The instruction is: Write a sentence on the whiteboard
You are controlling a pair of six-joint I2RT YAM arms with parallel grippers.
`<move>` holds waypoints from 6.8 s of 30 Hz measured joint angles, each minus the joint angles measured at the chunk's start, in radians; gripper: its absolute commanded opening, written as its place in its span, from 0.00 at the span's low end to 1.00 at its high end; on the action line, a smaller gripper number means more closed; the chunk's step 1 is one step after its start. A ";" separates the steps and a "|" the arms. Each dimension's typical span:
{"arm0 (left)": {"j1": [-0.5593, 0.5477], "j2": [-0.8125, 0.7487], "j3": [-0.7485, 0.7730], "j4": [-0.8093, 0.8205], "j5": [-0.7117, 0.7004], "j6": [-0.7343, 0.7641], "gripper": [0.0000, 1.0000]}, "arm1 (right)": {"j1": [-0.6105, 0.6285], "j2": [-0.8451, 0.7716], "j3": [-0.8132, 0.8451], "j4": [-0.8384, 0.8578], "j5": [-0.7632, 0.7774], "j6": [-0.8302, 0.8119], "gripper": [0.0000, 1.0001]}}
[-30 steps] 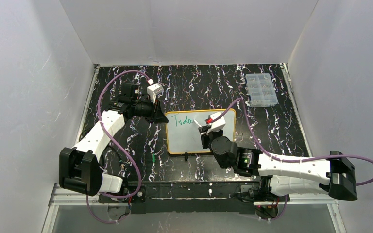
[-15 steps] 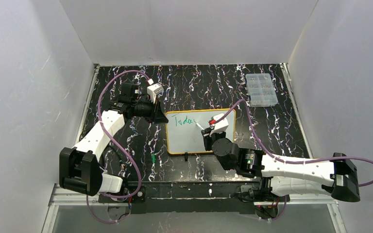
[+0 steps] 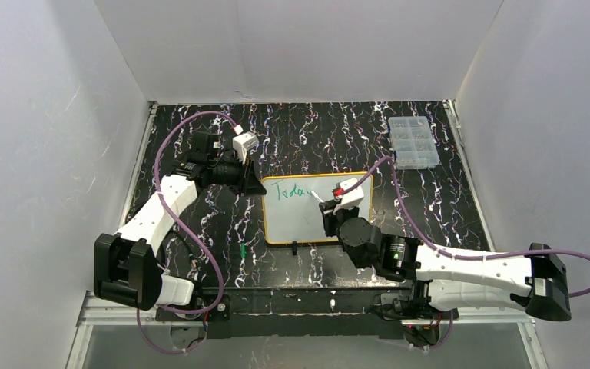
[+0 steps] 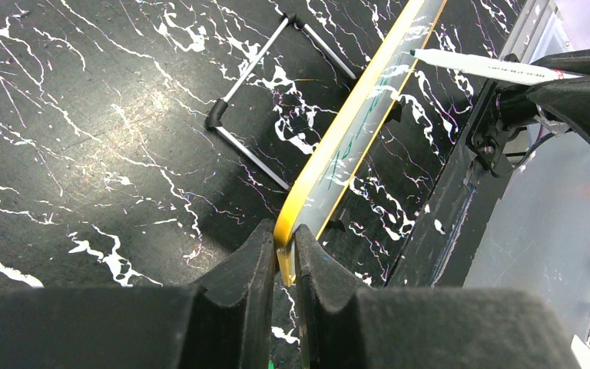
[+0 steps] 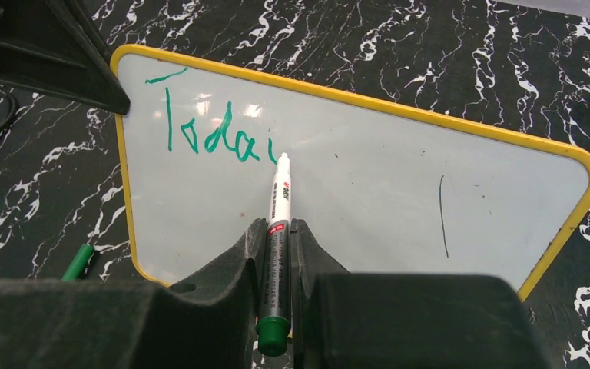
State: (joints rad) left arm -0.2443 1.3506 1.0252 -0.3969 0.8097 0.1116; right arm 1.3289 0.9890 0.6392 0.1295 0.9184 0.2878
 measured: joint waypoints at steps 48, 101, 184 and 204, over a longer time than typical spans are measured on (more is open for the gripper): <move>0.000 0.000 0.000 0.000 -0.015 0.000 0.00 | 0.005 0.121 -0.002 0.093 -0.081 0.063 0.01; 0.000 -0.003 0.000 -0.001 -0.007 0.000 0.00 | 0.005 0.015 -0.002 0.027 0.078 0.009 0.01; 0.000 -0.011 -0.003 -0.002 -0.015 0.000 0.00 | 0.009 -0.039 -0.045 -0.073 0.074 0.108 0.01; 0.000 -0.011 -0.003 -0.002 -0.015 0.000 0.00 | 0.009 -0.044 -0.045 -0.091 0.076 0.128 0.01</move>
State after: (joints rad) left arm -0.2443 1.3396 1.0218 -0.3992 0.7944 0.1116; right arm 1.3376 0.9447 0.5945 0.0387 0.9943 0.4160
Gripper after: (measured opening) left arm 0.116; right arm 0.218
